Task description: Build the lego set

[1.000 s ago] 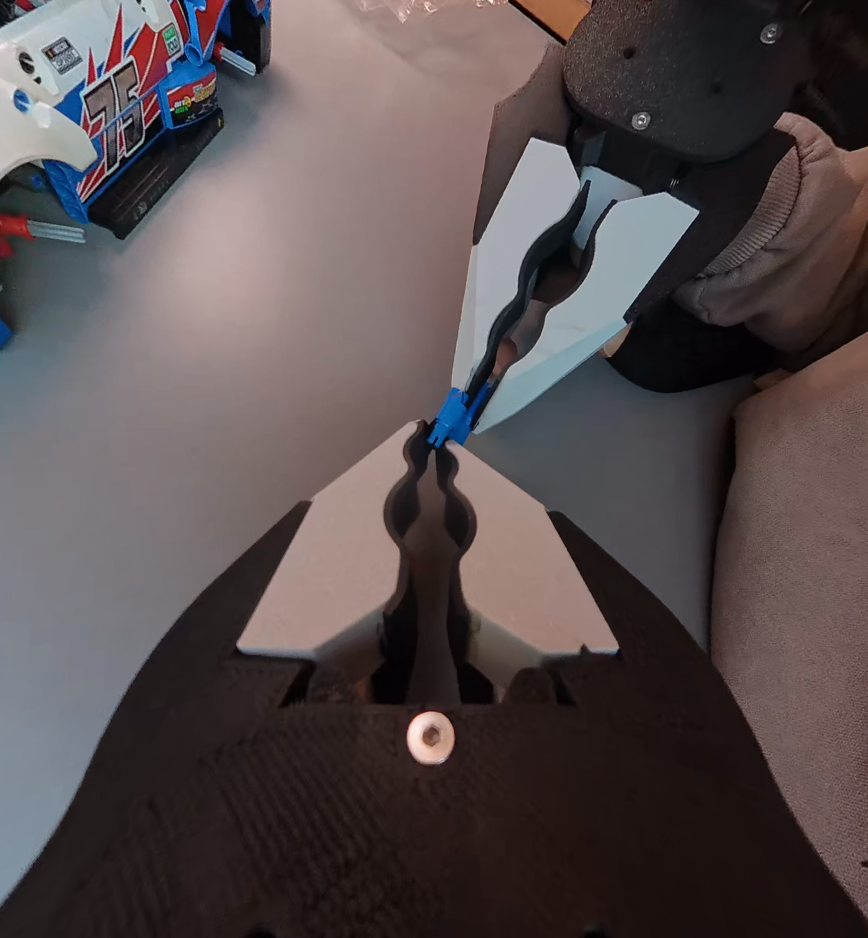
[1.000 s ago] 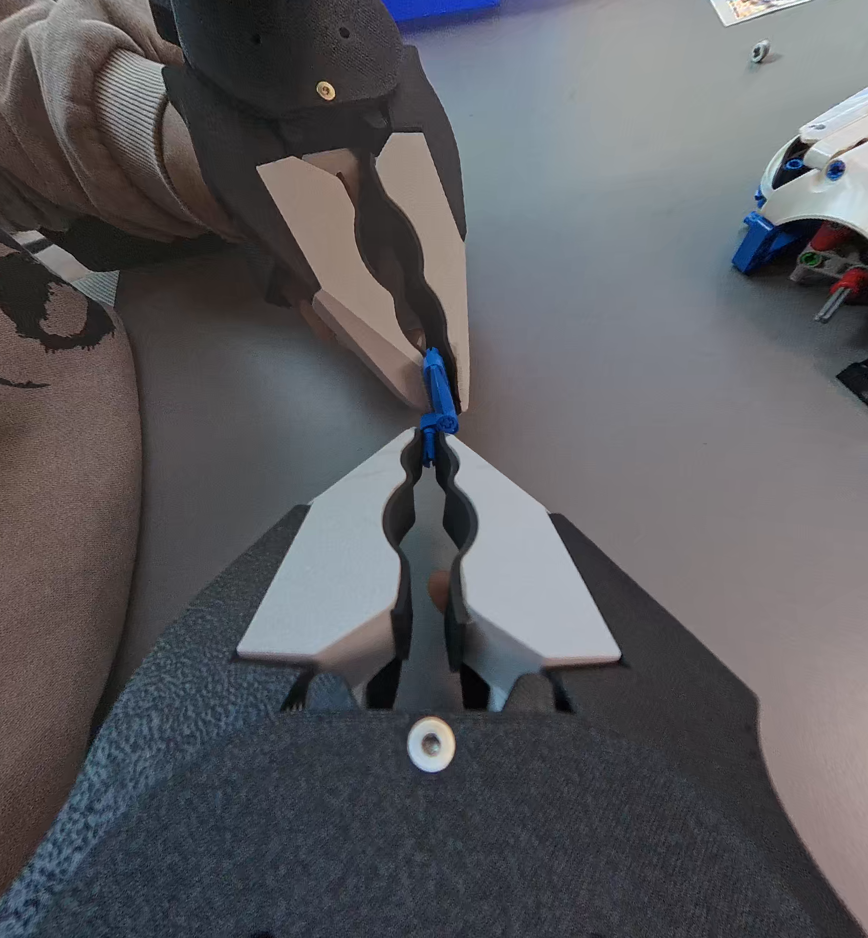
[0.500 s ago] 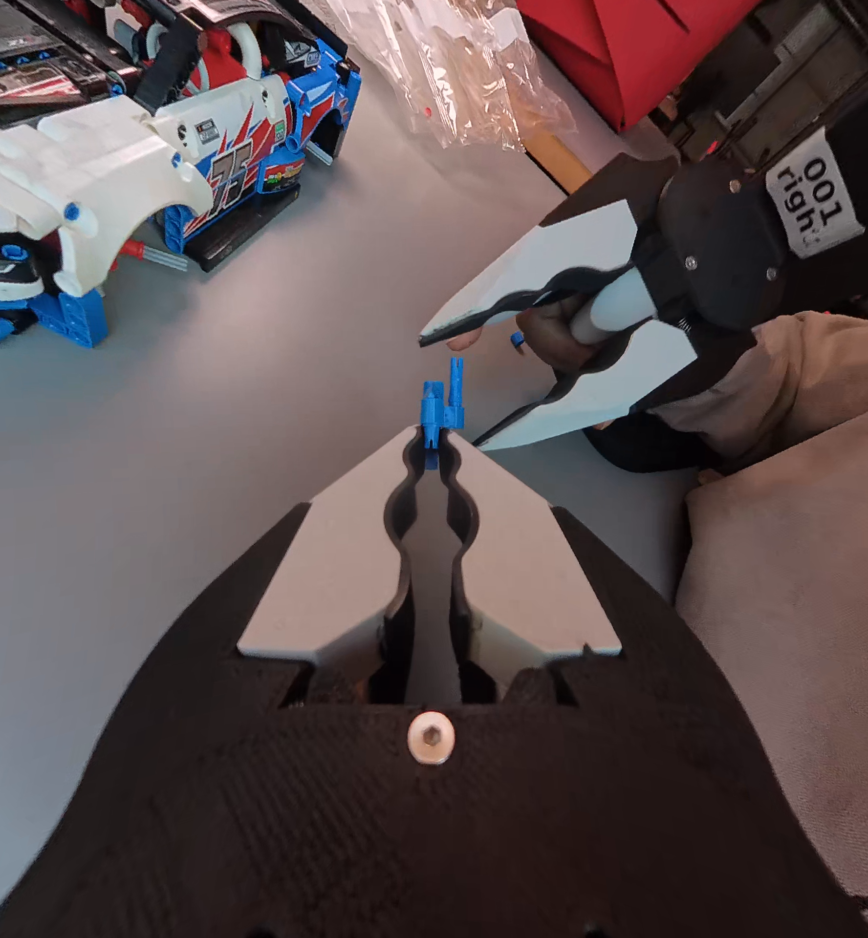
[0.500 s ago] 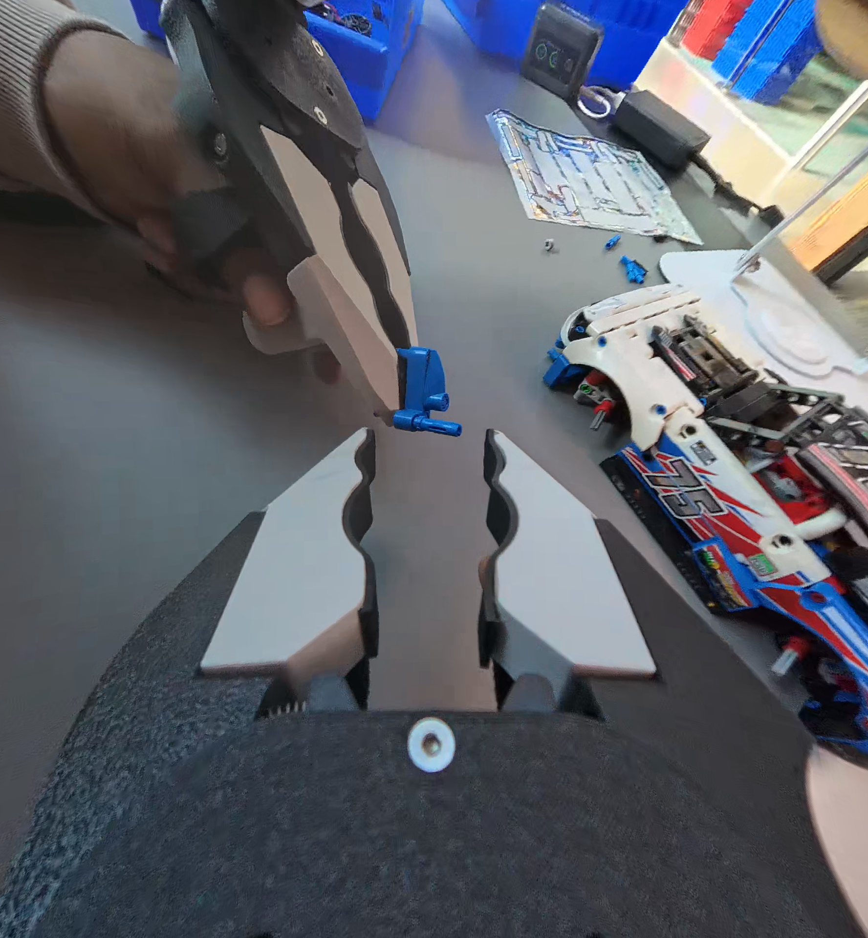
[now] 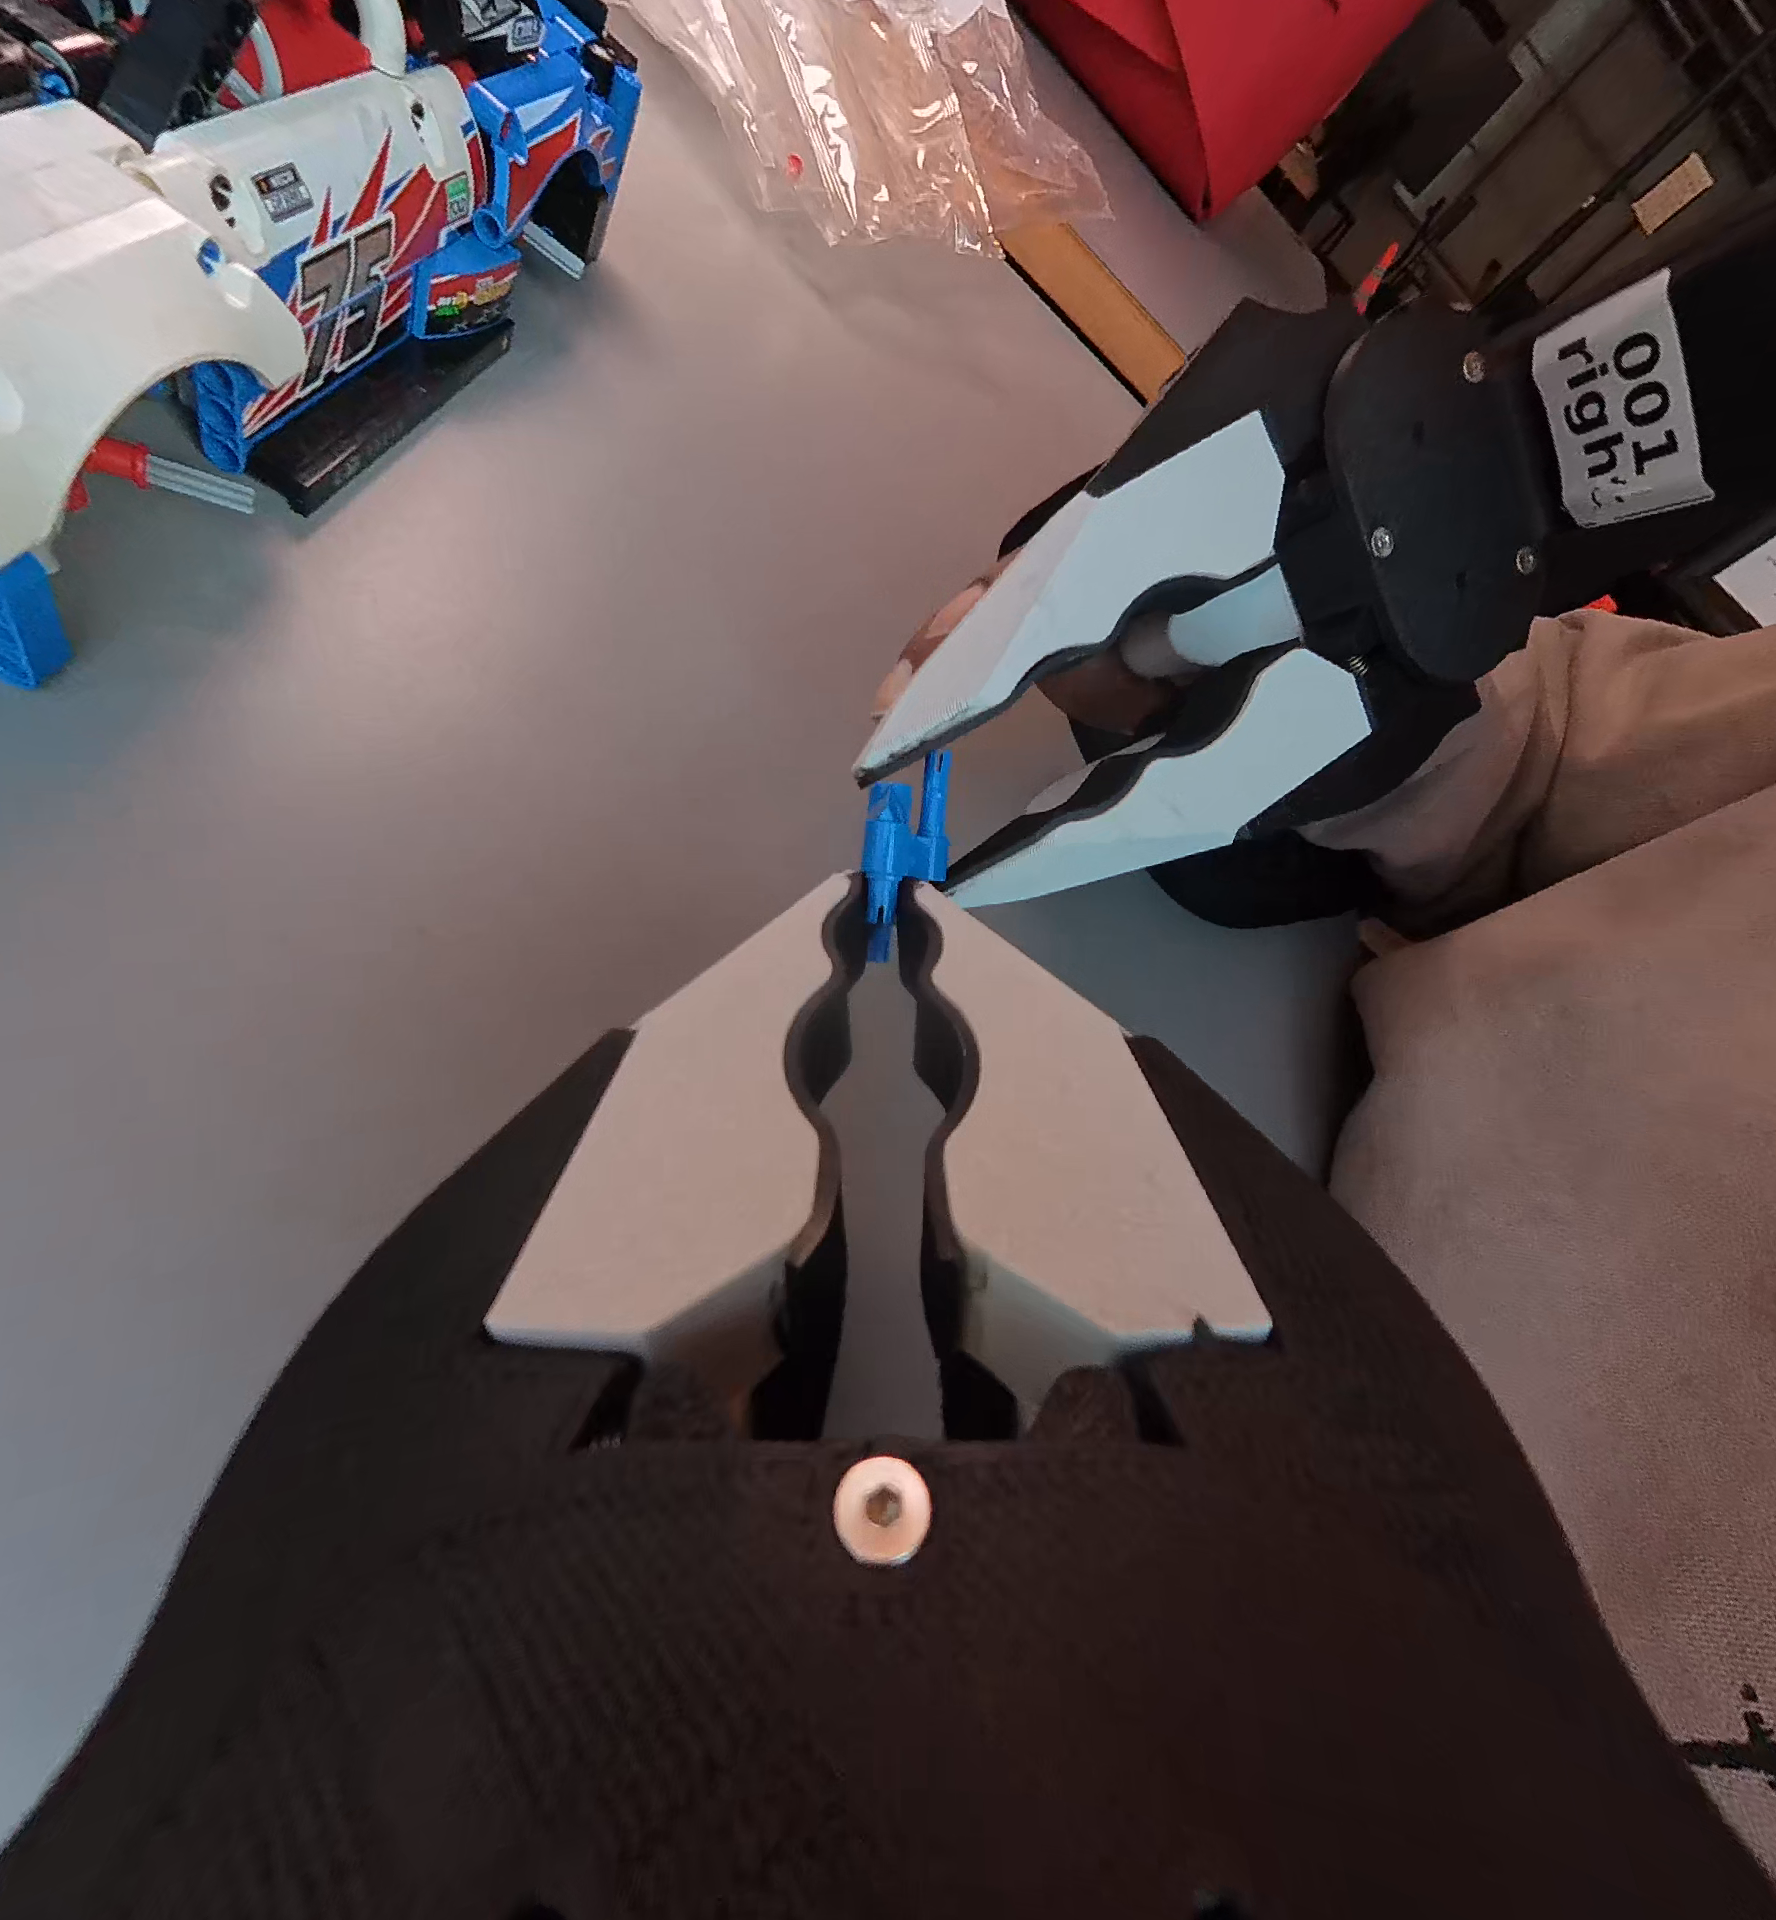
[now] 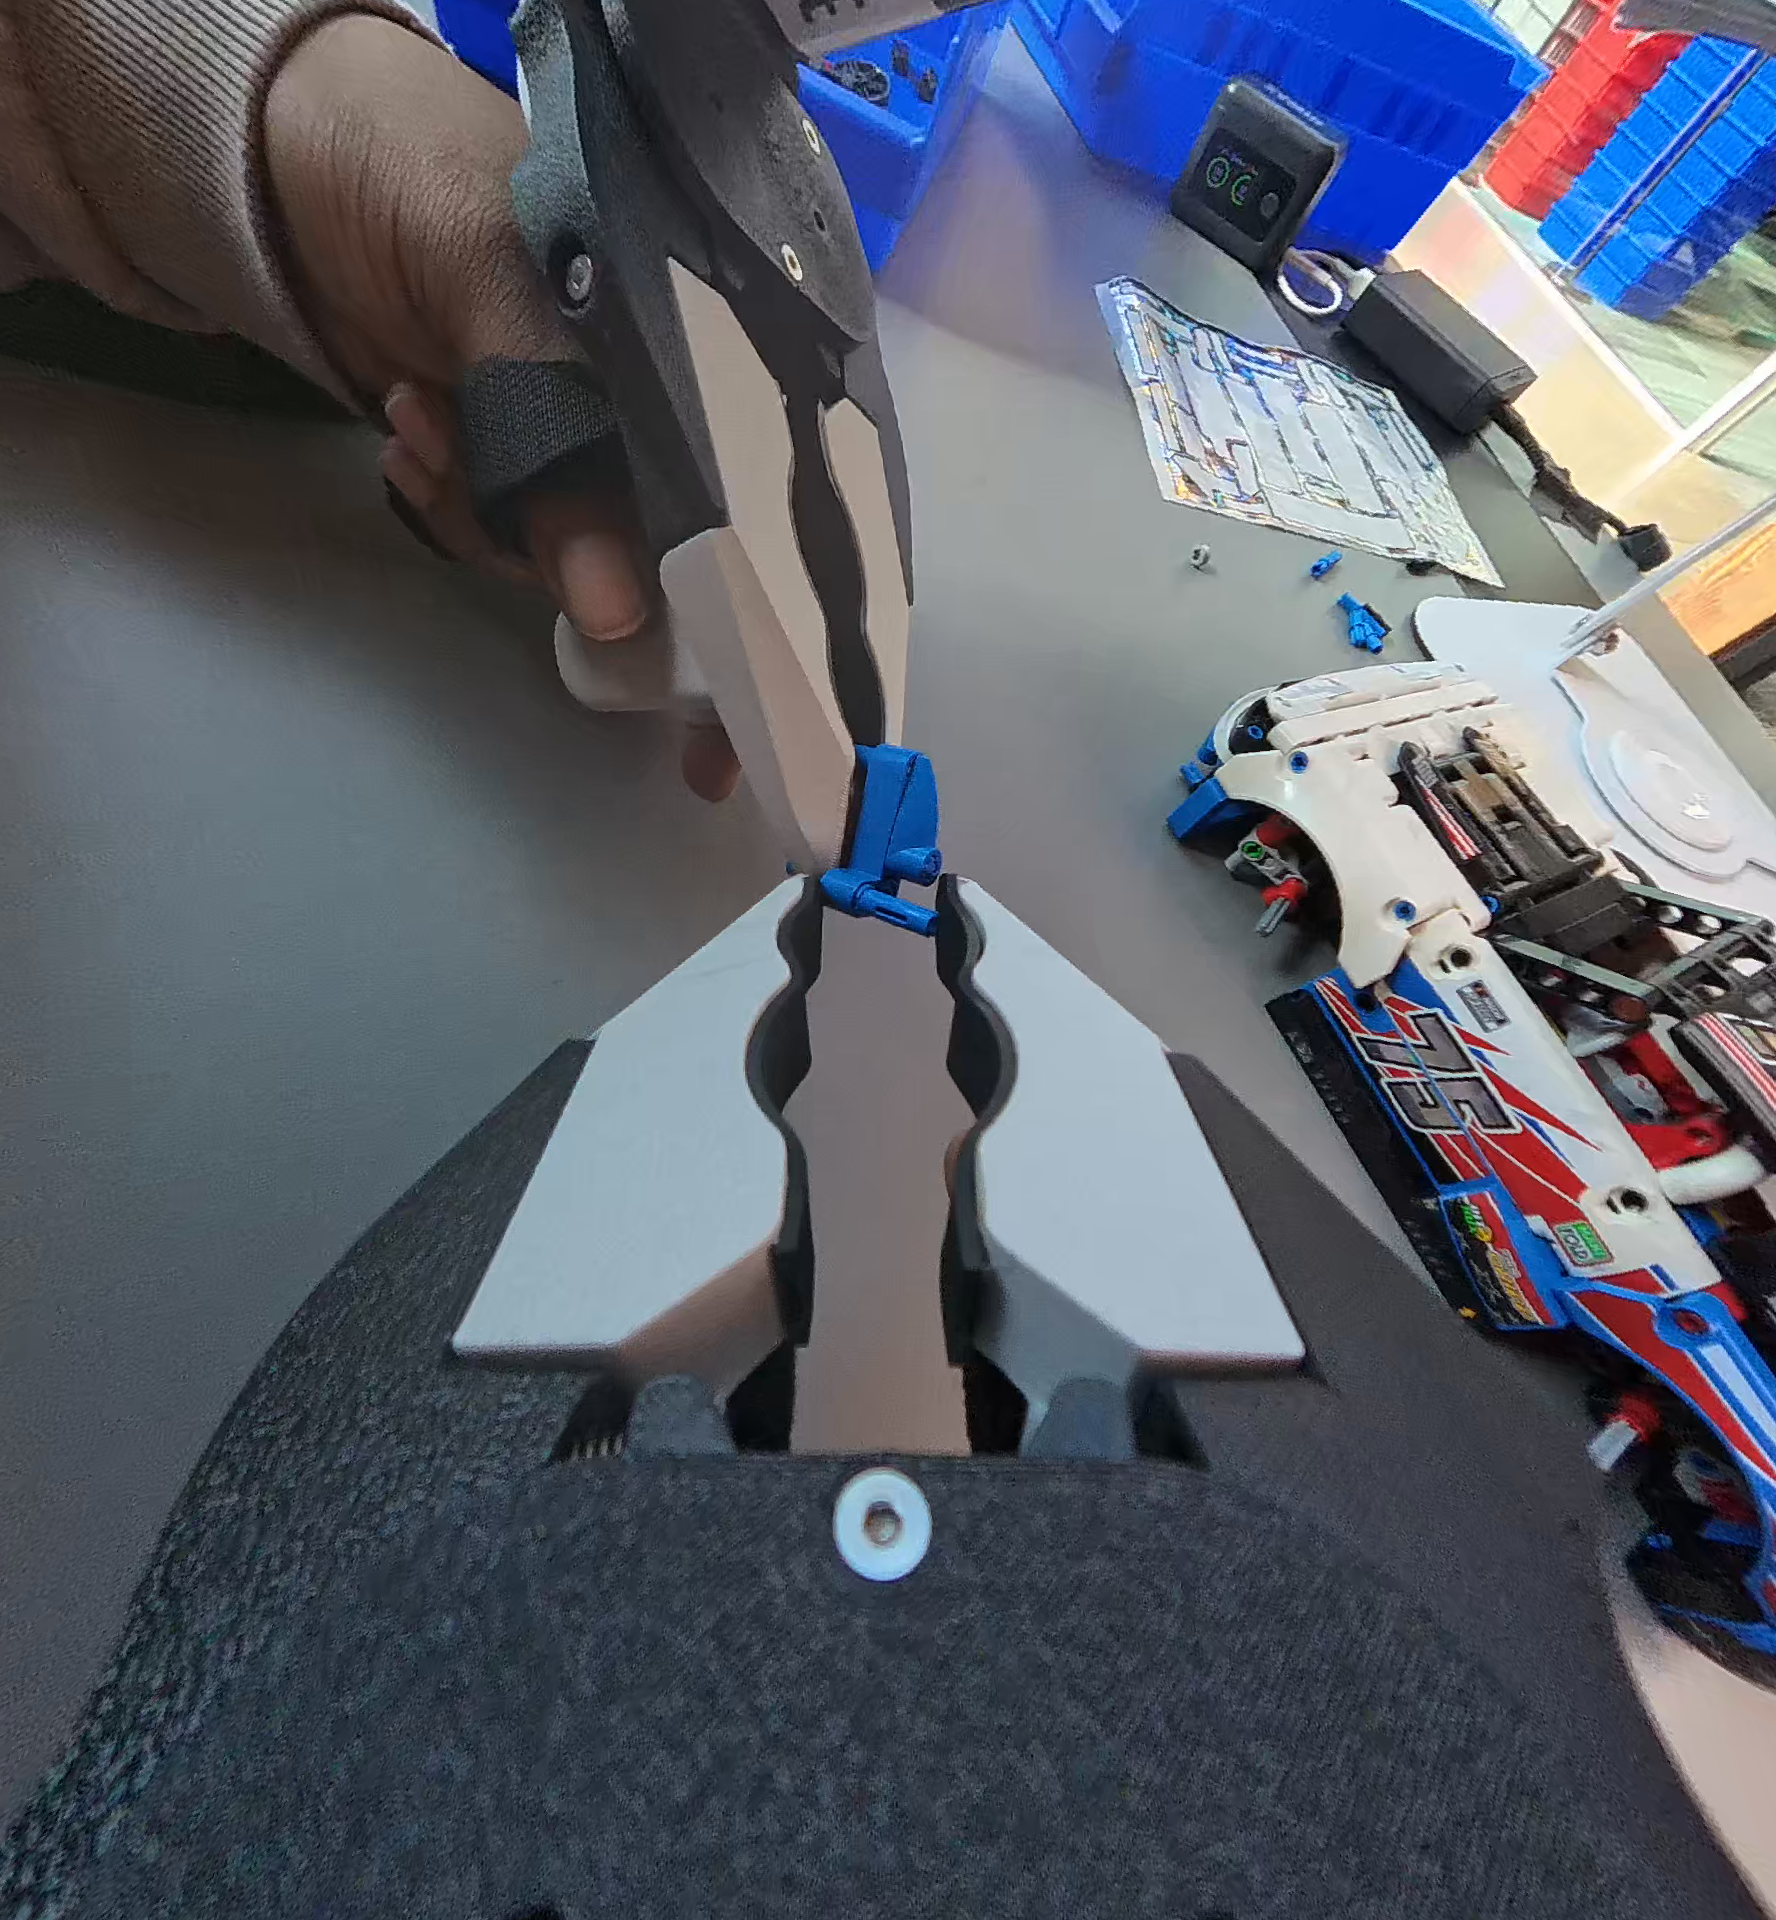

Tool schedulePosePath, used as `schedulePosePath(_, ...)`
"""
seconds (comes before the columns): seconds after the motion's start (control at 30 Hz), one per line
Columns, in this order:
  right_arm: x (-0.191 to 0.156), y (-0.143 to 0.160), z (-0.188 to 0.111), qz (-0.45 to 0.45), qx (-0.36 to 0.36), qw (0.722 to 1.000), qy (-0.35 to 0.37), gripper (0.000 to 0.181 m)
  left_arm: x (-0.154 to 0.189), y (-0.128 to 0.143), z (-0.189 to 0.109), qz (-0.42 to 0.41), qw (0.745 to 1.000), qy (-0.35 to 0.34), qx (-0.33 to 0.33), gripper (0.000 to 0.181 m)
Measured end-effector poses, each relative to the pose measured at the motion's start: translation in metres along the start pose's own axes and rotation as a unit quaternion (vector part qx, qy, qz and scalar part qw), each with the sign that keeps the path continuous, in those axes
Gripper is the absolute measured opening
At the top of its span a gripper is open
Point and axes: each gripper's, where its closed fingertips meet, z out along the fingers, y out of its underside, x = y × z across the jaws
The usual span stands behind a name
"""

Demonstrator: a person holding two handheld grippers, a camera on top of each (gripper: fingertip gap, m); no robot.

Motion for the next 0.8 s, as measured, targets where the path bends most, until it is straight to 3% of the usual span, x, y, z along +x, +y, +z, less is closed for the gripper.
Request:
schedulePosePath(0.03, -0.001, 0.000, -0.001, 0.000, 0.002, 1.000, -0.007, 0.020, 0.001, 0.001, 0.000, -0.002, 1.000, 0.005, -0.001, 0.003)
schedulePosePath(0.3, -0.004, 0.001, -0.004, 0.027, 0.016, 0.998, -0.048, 0.019, 0.006, 0.003, 0.002, -0.032, 0.998, 0.048, -0.004, 0.004)
schedulePosePath(0.5, 0.003, 0.000, -0.009, 0.049, 0.029, 0.997, -0.048, 0.020, 0.016, -0.008, -0.007, -0.041, 0.994, 0.098, 0.024, 0.015)
schedulePosePath(0.8, -0.005, -0.006, -0.009, -0.008, 0.039, 0.999, -0.036, 0.020, 0.012, -0.010, -0.008, 0.033, 0.997, 0.057, 0.032, 0.005)
